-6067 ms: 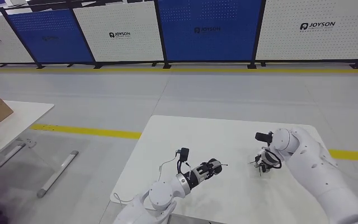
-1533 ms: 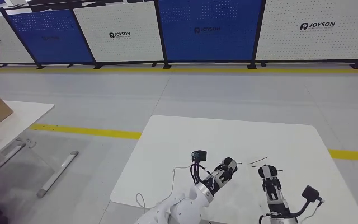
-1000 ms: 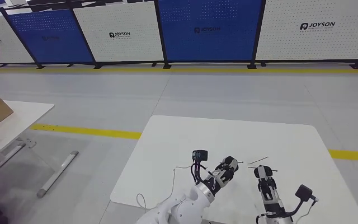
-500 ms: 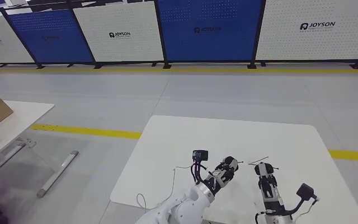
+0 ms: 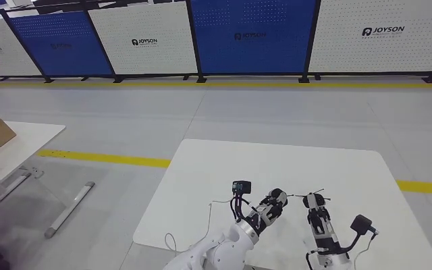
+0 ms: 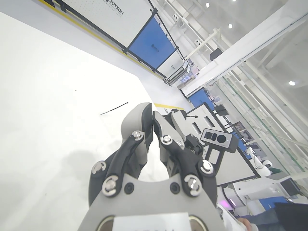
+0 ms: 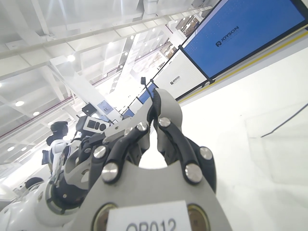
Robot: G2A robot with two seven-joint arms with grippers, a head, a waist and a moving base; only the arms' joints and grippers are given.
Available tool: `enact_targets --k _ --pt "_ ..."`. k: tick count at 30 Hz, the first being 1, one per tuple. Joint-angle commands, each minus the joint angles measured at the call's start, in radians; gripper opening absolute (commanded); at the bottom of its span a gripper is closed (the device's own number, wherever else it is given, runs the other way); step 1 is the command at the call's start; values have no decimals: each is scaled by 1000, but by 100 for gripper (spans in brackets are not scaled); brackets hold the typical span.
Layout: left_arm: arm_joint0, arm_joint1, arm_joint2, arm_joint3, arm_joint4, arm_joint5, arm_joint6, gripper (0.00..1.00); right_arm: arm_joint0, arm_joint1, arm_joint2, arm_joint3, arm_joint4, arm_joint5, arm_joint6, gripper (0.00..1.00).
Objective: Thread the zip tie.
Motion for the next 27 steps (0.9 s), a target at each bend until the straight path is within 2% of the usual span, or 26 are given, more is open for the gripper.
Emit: enact_targets --k 1,4,7,11,18,21,27 --pt "-6 4 -3 -1 67 14 -25 0 -10 3 10 -13 7 0 10 0" --pt "-9 15 -9 -11 177 22 -81 0 -10 3 10 -13 7 0 10 0" --pt "3 21 -24 -29 215 12 -93 0 -10 3 10 -13 7 0 10 0" --pt "3 21 -24 -29 215 12 -93 0 -10 3 10 -13 7 0 10 0" --pt "3 21 -24 -29 215 12 -93 0 -2 7 12 -15 55 0 89 0" --pt "3 21 -24 -29 215 12 -93 0 18 7 11 8 72 0 78 0" --pt "3 21 -24 -29 215 12 -93 0 19 7 10 8 77 0 76 0"
